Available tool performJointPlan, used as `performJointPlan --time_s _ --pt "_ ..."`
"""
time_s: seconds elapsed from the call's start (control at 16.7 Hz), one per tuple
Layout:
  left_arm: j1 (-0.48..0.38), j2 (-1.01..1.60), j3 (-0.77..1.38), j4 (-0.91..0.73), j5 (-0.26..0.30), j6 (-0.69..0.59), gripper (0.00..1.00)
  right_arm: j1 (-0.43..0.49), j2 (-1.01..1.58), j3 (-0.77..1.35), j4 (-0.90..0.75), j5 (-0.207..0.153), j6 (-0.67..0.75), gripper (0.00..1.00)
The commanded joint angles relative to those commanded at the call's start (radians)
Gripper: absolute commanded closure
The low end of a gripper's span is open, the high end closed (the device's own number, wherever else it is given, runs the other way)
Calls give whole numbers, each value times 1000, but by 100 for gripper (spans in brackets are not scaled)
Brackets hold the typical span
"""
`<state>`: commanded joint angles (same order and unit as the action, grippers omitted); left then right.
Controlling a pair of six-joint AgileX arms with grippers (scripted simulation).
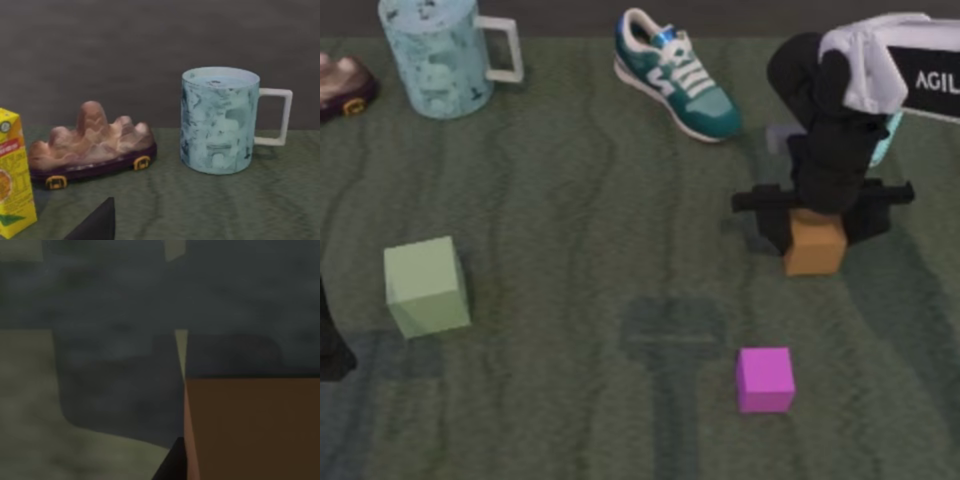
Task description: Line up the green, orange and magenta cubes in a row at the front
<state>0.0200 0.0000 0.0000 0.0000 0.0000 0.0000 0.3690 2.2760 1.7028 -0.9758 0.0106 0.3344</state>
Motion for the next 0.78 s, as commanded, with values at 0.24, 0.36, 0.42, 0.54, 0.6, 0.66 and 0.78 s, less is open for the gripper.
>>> performJointPlan --time_s 0.24,0.36,0.42,0.54,0.6,0.66,0.78 --pt "0 0 0 0 0 0 0 3 -36 97 -145 0 1 100" --pt "0 0 0 0 0 0 0 6 -55 141 -205 -1 -1 100" --pt "0 0 0 0 0 0 0 7 -63 152 -219 -1 -2 100" --pt "0 0 0 0 0 0 0 7 -65 155 -222 -1 -2 100" --pt "0 0 0 0 0 0 0 7 -65 155 -222 -1 -2 100" --pt "0 0 0 0 0 0 0 2 -61 153 -219 -1 0 100" --pt "0 0 0 0 0 0 0 17 -69 145 -218 -1 15 100"
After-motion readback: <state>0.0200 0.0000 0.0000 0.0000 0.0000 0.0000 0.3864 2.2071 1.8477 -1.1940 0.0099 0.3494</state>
